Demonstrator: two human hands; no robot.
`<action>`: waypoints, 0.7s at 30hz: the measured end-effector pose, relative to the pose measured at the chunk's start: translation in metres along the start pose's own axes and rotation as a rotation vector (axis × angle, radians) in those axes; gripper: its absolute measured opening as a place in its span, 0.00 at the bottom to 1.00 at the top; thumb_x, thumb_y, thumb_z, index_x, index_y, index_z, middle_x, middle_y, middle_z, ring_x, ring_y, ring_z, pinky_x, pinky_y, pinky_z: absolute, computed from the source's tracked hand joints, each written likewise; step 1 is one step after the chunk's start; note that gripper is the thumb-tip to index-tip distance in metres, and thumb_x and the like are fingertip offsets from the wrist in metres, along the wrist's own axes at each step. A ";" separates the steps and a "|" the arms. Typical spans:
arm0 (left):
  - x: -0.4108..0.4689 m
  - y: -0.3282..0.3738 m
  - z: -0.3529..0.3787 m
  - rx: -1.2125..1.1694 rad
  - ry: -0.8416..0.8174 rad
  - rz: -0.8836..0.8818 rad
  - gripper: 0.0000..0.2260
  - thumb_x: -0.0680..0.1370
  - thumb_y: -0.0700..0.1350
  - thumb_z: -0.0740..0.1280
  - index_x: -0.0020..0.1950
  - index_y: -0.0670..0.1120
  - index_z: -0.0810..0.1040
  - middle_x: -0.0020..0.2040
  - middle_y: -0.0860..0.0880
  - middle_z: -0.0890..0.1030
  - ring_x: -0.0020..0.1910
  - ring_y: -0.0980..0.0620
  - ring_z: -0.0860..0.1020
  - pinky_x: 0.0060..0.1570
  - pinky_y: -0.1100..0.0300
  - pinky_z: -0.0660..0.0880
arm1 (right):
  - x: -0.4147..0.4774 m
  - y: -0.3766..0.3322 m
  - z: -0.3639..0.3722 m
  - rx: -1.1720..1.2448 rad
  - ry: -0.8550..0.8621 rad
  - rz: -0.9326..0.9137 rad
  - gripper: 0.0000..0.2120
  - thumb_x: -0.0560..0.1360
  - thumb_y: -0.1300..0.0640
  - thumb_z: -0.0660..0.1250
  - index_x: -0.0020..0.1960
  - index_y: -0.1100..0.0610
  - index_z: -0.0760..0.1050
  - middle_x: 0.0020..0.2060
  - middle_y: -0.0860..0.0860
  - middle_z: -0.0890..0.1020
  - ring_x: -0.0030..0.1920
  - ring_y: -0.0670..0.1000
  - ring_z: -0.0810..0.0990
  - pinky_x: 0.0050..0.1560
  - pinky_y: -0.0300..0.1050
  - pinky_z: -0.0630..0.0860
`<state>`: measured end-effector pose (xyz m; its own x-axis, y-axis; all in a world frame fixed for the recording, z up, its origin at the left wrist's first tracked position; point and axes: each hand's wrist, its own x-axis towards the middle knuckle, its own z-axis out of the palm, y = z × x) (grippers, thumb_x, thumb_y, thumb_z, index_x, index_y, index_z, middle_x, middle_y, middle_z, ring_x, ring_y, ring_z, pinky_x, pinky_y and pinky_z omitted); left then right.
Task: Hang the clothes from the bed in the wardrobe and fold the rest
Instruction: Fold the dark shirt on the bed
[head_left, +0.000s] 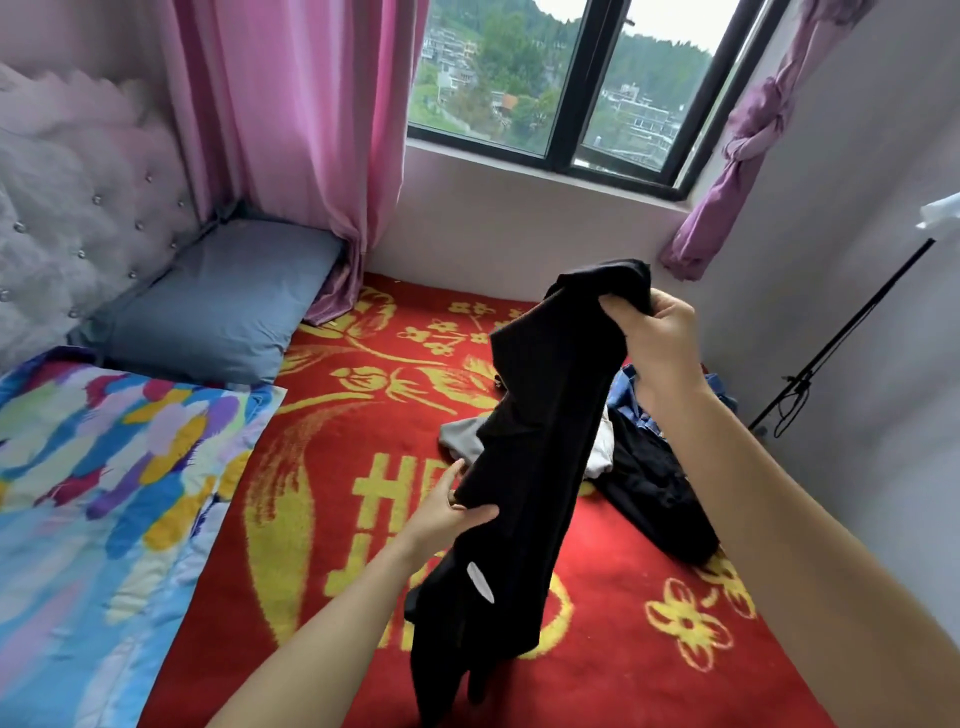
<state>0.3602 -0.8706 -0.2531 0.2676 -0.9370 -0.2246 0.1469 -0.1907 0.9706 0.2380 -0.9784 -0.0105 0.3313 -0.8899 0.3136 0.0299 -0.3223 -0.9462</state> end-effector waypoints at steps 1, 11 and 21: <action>0.003 0.004 0.000 -0.083 0.006 0.003 0.27 0.70 0.47 0.75 0.66 0.50 0.71 0.55 0.50 0.81 0.54 0.55 0.80 0.49 0.66 0.75 | 0.003 -0.002 -0.007 0.001 0.035 -0.010 0.12 0.73 0.66 0.67 0.32 0.57 0.74 0.27 0.48 0.76 0.30 0.45 0.74 0.33 0.39 0.72; 0.002 0.049 -0.009 -0.115 0.228 0.283 0.06 0.80 0.37 0.60 0.49 0.45 0.76 0.42 0.46 0.81 0.42 0.50 0.80 0.42 0.60 0.76 | -0.003 0.115 -0.100 -0.195 0.395 0.419 0.07 0.73 0.64 0.68 0.50 0.66 0.78 0.39 0.55 0.79 0.38 0.50 0.77 0.40 0.43 0.73; 0.000 0.068 0.021 0.483 -0.059 0.507 0.15 0.77 0.31 0.61 0.47 0.52 0.76 0.44 0.58 0.78 0.44 0.71 0.76 0.46 0.76 0.69 | -0.043 0.133 -0.038 -0.373 -0.707 0.424 0.32 0.73 0.64 0.69 0.73 0.49 0.62 0.70 0.45 0.65 0.68 0.43 0.63 0.56 0.31 0.69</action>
<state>0.3501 -0.8896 -0.1851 0.1367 -0.9565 0.2576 -0.4254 0.1782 0.8873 0.1918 -0.9957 -0.1470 0.7507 -0.5917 -0.2939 -0.4933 -0.2062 -0.8450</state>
